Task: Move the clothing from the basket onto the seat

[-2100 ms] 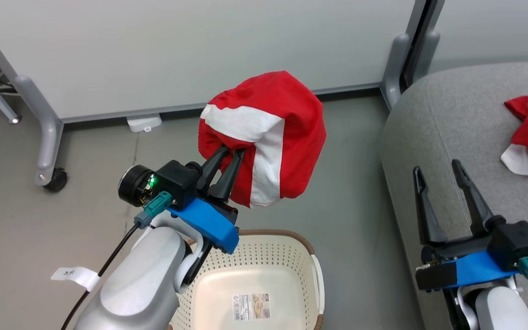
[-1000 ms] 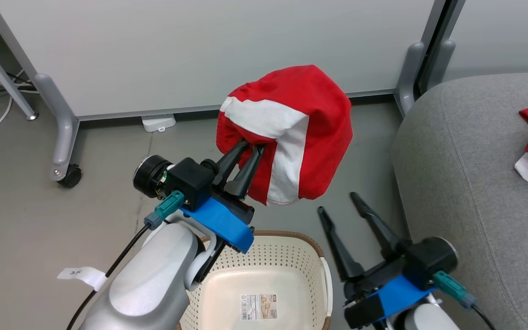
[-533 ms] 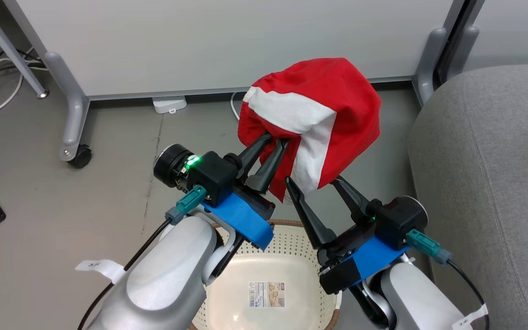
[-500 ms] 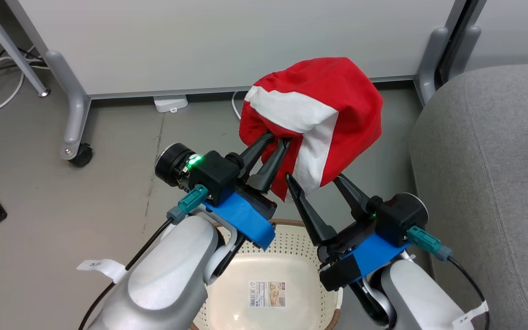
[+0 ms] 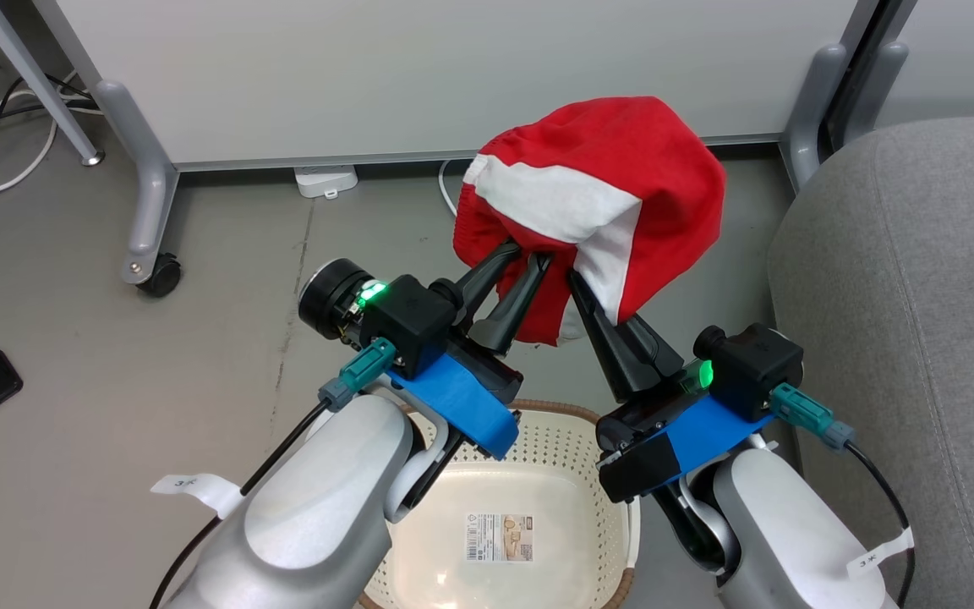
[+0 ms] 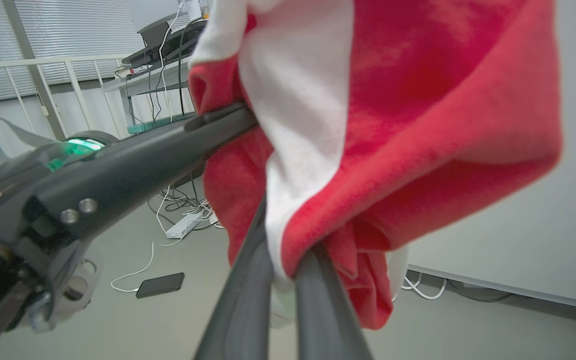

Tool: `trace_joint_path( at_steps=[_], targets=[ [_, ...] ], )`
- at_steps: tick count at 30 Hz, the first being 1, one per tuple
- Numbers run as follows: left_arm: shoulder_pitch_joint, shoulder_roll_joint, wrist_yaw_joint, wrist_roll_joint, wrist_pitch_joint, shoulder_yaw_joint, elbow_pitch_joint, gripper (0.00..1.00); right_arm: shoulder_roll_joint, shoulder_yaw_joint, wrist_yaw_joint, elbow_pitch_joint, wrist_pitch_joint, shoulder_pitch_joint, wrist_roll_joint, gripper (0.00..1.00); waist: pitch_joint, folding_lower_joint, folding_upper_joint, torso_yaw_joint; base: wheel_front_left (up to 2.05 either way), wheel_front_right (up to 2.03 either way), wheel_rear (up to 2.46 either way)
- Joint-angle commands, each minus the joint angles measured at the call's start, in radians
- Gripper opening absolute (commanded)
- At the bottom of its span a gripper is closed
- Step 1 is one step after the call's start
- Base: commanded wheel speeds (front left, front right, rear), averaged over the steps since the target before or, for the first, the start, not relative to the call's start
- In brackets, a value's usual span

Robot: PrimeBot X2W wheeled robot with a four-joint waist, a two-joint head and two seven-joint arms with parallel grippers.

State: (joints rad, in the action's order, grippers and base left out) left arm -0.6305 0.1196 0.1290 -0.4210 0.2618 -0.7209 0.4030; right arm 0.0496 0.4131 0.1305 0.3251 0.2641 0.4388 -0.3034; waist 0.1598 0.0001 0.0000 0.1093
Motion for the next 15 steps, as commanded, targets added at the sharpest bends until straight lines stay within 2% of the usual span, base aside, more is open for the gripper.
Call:
trace_joint_path(
  at_steps=[1, 11, 12, 13, 15],
  targets=[
    [-0.016, 0.002, 0.002, -0.001, 0.005, 0.004, -0.002, 0.00, 0.002, -0.002, 0.001, 0.001, 0.000, 0.016, -0.006, 0.00, -0.001, -0.0001, 0.0000, -0.001, 0.00, 0.00, 0.00],
    [-0.009, 0.005, 0.002, -0.004, 0.005, 0.006, 0.000, 0.00, 0.002, -0.002, 0.001, -0.004, 0.000, 0.012, -0.006, 0.00, -0.005, -0.0001, 0.0000, -0.006, 0.00, 0.00, 0.00],
    [-0.005, 0.003, 0.002, -0.009, 0.005, 0.009, 0.004, 0.09, 0.002, -0.003, 0.001, -0.005, 0.000, 0.011, -0.006, 0.00, -0.005, -0.0001, 0.0000, -0.006, 0.00, 0.00, 0.00],
    [-0.003, 0.002, 0.002, -0.009, 0.005, 0.011, 0.009, 0.98, 0.002, -0.003, 0.001, -0.007, 0.000, 0.010, -0.006, 0.00, -0.005, -0.0001, 0.0000, -0.007, 0.00, 0.00, 0.00],
    [-0.005, -0.002, 0.002, -0.003, 0.005, 0.012, 0.010, 1.00, 0.002, -0.005, 0.001, -0.009, 0.000, 0.009, -0.005, 0.00, -0.004, -0.0001, 0.0000, -0.007, 0.00, 0.00, 0.00]
  ],
)
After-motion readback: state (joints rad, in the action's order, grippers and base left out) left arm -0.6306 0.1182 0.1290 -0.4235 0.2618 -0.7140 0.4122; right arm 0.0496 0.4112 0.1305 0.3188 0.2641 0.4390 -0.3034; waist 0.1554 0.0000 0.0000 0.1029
